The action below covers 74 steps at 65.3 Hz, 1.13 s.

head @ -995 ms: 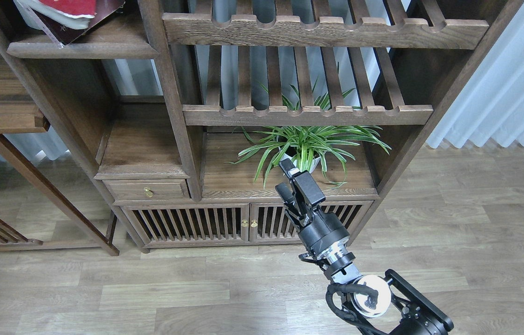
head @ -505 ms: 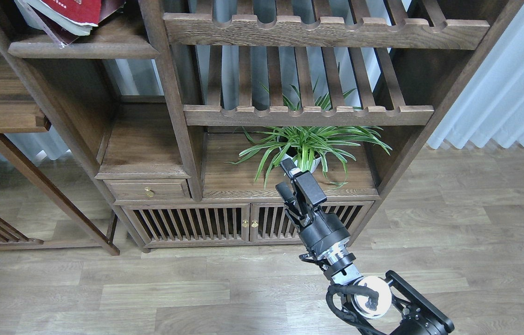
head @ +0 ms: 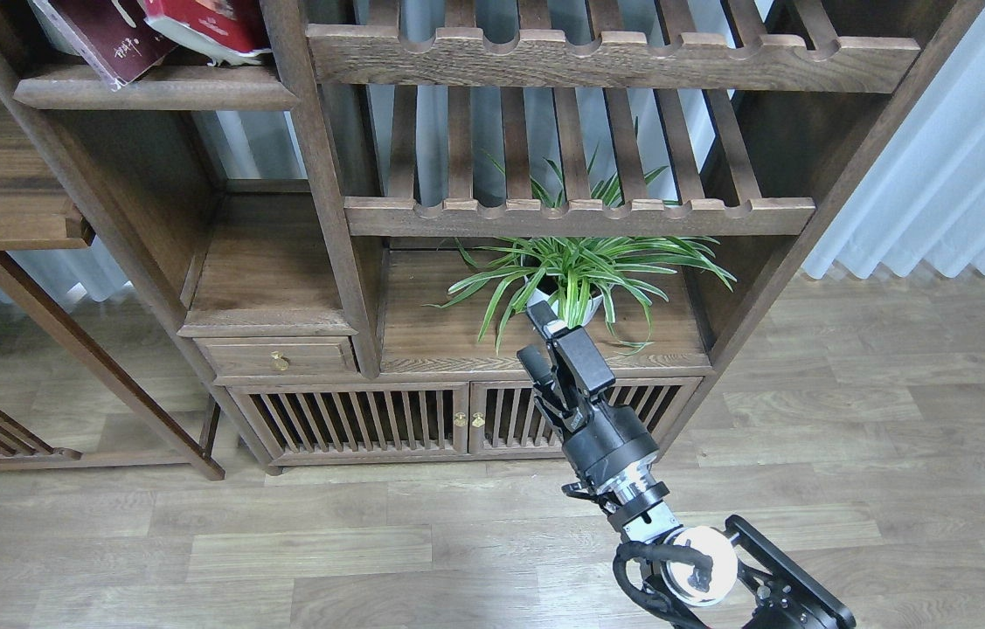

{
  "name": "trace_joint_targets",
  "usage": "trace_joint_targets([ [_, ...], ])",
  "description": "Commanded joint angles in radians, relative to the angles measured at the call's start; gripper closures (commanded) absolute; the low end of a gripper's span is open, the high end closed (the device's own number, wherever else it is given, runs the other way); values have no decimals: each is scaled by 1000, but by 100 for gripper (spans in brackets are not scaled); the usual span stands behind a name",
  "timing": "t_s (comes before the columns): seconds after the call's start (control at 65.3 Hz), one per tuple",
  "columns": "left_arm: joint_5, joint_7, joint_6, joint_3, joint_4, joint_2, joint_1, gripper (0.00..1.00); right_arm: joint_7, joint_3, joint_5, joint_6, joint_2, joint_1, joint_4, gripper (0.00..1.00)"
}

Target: Organize books on shelf

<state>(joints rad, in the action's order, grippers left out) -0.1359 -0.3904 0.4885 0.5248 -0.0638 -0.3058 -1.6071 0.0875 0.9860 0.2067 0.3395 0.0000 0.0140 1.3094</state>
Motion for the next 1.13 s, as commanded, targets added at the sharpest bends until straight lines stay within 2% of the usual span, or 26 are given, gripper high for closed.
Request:
trace_joint_targets([
  [0.0,-1,10,0,18,-25,-18,4,1,0,0,-4,3,0,-3,-1,1],
  [0.122,-1,8,0,20,-82,-78,16,1,0,0,-6,3,0,-3,-1,1],
  [0.138,-1,7,0,20,-129,-114,33,1,0,2,-7,3,0,-2,-2,1],
  [0.276,-4,13,0,32,-254,-208,98,1,-2,2,-6,7,0,-2,-2,1],
  [0.429,-7,45,0,132,-544,-338,269,1,-5,6,-9,13,0,7,-7,1],
  [0.505,-7,47,0,240,-697,-366,392,1,-12,26,-10,13,0,29,-7,1],
  [0.674,-37,44,0,371,-916,-378,590,0,-15,37,-12,13,0,73,-7,1],
  [0.873,-57,45,0,462,-1157,-378,849,0,-15,37,-12,26,0,115,-6,1],
  [0.888,-57,51,0,475,-1192,-368,942,0,-17,37,-12,65,0,119,-6,1],
  [0.98,-59,71,0,494,-1202,-339,1066,0,-18,29,-13,110,0,121,-7,1],
  [1.056,-57,111,0,534,-1202,-273,1185,0,-23,23,-15,121,0,119,-9,1],
  [1.118,-56,120,0,563,-1202,-207,1280,0,-25,19,-24,124,0,118,-9,1],
])
